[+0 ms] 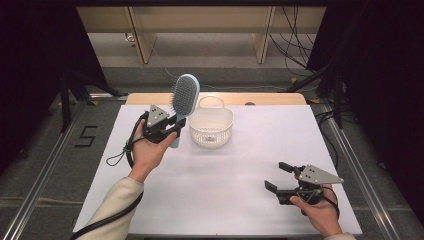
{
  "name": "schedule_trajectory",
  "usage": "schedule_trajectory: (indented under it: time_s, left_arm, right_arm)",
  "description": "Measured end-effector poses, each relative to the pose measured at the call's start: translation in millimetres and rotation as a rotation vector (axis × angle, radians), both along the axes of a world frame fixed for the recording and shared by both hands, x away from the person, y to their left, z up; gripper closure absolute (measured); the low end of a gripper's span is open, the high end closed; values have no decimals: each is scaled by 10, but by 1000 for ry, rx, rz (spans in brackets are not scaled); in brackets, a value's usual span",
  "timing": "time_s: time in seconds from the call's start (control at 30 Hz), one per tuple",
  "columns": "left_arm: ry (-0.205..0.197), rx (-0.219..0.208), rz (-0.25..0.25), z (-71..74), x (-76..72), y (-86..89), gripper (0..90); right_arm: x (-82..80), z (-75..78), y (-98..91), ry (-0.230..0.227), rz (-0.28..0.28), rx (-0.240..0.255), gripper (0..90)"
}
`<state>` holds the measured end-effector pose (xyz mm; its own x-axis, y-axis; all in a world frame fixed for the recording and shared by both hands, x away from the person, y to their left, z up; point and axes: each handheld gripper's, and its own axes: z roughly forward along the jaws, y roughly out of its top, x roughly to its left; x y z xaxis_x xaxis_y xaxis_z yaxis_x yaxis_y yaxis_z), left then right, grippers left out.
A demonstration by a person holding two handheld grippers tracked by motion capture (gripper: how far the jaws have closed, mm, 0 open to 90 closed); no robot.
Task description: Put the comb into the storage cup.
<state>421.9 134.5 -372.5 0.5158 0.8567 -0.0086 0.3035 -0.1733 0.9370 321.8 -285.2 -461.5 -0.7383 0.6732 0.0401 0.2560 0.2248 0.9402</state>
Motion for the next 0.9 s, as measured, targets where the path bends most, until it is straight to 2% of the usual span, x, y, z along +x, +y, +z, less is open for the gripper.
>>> schedule_trajectory:
  time_s: [0.9]
  left_arm:
    - [-13, -18, -7, 54, 62, -75, 699]
  right_arm:
    - [0, 0, -3, 0, -1, -1, 164]
